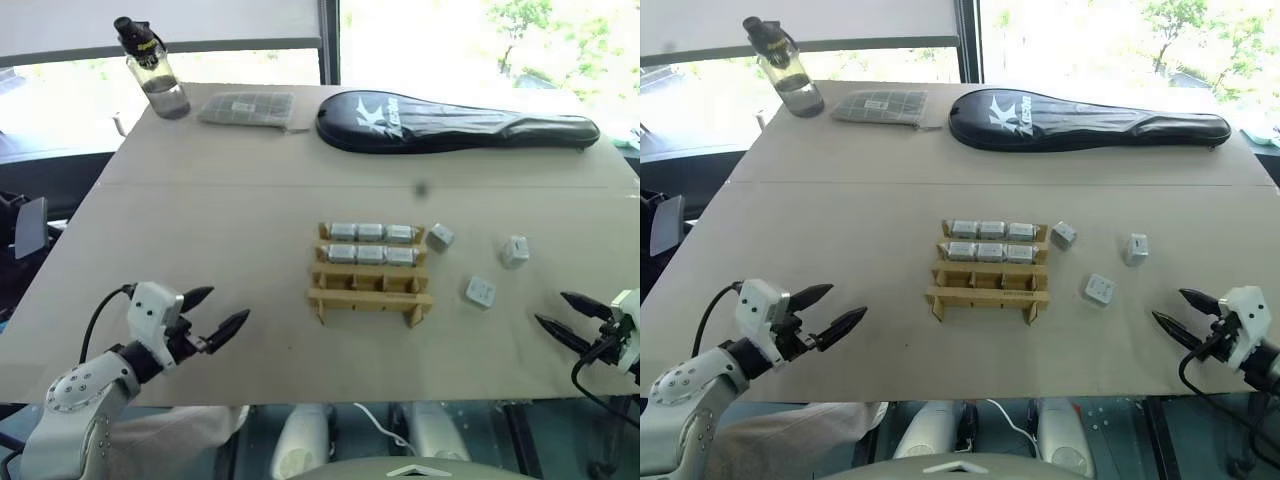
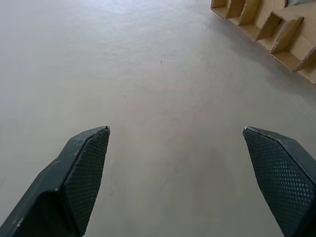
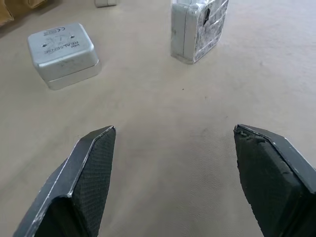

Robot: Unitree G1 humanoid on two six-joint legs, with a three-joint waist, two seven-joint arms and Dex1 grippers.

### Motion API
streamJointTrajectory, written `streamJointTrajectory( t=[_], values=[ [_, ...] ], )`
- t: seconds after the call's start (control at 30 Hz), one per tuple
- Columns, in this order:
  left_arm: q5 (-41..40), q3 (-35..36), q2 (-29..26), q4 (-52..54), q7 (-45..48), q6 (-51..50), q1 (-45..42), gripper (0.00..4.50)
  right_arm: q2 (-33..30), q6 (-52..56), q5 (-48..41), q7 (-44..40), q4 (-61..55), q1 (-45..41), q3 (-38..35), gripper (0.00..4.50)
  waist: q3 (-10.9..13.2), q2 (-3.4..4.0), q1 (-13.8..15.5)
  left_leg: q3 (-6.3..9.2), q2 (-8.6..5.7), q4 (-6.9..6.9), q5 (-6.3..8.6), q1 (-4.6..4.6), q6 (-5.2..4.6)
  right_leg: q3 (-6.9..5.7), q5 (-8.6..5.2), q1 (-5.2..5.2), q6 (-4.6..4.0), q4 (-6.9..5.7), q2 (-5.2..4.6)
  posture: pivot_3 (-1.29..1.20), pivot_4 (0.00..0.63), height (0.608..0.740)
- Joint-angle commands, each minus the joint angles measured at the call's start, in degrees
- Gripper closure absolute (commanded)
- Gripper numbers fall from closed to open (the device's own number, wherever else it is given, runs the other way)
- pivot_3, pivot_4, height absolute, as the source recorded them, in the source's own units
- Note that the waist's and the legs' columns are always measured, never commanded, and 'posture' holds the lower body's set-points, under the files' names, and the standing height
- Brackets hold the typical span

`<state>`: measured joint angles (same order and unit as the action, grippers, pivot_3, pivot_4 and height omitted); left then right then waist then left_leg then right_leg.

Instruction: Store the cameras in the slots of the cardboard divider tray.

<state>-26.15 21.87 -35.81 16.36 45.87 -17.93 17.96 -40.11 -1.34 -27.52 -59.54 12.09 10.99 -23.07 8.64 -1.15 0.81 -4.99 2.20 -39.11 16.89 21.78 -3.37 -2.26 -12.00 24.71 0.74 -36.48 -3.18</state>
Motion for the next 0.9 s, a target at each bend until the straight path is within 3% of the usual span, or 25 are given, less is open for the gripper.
streamJointTrajectory(
  t=[0.03, 0.27, 0.4, 0.5, 0.73, 0.9],
  values=[
    [-0.3, 0.2, -0.9, -0.2, 1.2, 1.3, -1.0, 0.00, 0.2, 1.0, -2.0, 0.6, -3.0, 0.3, -2.3, 0.75, 0.0, 0.00, 0.0, 0.00, 0.00, 0.00, 0.00, 0.01, 0.00, 0.00, 0.00, 0.00, 0.00, 0.00, 0.00, 0.00, 0.150, 0.740],
    [-5.1, 0.3, -5.6, 0.4, 12.8, 1.1, -1.8, 0.00, 0.0, 1.8, -0.3, -2.7, -6.6, -1.6, 3.1, 0.75, 0.0, -0.01, -0.1, 0.00, 0.01, 0.00, 0.00, -0.01, 0.00, -0.01, 0.00, 0.00, 0.00, 0.00, 0.02, 0.00, 0.150, 0.740],
    [-13.0, 1.8, -13.2, 3.0, 25.5, -2.1, -3.3, 0.00, -1.4, 3.9, -0.3, -5.7, -6.4, -5.2, 6.5, 0.75, 0.1, 0.04, -0.1, 0.00, 0.02, 0.00, 0.00, 0.01, 0.00, -0.03, 0.00, 0.02, 0.00, 0.00, 0.03, 0.00, 0.150, 0.740],
    [-14.9, 2.0, -17.7, 3.2, 30.0, -2.5, -6.8, 0.00, -2.5, 4.9, 0.4, -7.5, -5.4, -7.3, 8.5, 0.75, 0.1, 0.15, 0.1, 0.01, -0.02, -0.01, 0.00, 0.01, 0.00, -0.07, -0.03, 0.01, 0.05, 0.00, 0.06, 0.00, 0.150, 0.740],
    [-13.2, 1.1, -27.0, 4.0, 35.7, -2.3, -14.3, 0.00, -3.3, 4.8, 4.7, -8.8, -3.4, -11.4, 13.7, 0.75, 0.2, 0.15, -0.1, -0.04, -0.04, 0.02, -0.01, 0.07, 0.02, -0.17, -0.01, 0.04, 0.01, 0.07, 0.22, 0.00, 0.150, 0.740],
    [-12.9, 2.7, -30.1, 5.5, 35.9, -3.5, -16.0, 0.00, -2.8, 4.6, 5.6, -8.6, -2.4, -13.0, 14.5, 0.75, 0.2, 0.23, -0.2, -0.18, -0.03, 0.02, -0.07, 0.02, 0.12, -0.09, -0.08, 0.04, 0.16, 0.09, 0.24, 0.00, 0.150, 0.740]
  ],
)
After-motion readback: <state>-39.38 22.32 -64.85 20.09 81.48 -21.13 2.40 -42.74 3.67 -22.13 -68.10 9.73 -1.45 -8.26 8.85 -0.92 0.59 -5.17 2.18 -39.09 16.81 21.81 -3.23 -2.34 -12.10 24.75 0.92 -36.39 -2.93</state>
